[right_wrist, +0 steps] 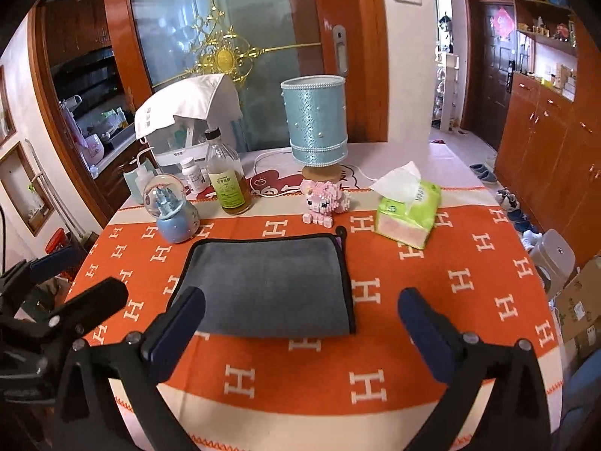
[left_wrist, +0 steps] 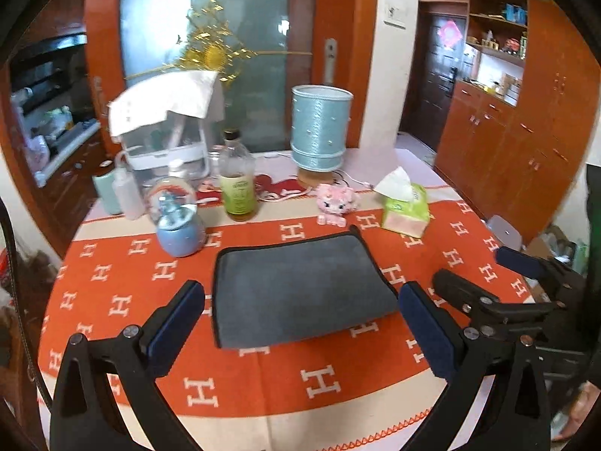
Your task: Fold towel
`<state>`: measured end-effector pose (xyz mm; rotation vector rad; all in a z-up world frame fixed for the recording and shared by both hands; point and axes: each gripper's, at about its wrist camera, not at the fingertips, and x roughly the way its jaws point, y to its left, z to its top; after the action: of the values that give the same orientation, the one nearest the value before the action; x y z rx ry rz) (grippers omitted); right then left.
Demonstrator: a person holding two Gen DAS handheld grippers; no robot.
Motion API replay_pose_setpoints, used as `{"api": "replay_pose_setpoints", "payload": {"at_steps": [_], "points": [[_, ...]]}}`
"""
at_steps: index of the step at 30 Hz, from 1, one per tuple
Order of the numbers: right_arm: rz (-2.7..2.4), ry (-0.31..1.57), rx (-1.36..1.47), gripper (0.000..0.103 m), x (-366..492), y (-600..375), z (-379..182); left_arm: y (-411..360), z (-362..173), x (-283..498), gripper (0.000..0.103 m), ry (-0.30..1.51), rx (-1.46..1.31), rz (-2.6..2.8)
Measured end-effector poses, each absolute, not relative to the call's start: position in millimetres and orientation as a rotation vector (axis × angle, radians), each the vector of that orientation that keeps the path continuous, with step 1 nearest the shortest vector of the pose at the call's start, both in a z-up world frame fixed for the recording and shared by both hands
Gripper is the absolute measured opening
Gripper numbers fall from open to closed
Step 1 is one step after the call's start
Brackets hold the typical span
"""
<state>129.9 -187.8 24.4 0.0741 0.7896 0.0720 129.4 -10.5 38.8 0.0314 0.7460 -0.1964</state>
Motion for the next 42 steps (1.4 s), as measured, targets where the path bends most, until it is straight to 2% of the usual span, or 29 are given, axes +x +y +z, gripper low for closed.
{"api": "replay_pose_setpoints", "payload": {"at_steps": [22, 42], "points": [[0.08, 0.754, 0.03, 0.103, 38, -179, 34, -4, 46, 42, 0.102, 0.697, -0.014, -0.072], [0.018, 0.832, 0.047, 0.103, -8, -185, 8, 1, 21, -2, 0.102, 0.781, -0.052, -0.042]]}}
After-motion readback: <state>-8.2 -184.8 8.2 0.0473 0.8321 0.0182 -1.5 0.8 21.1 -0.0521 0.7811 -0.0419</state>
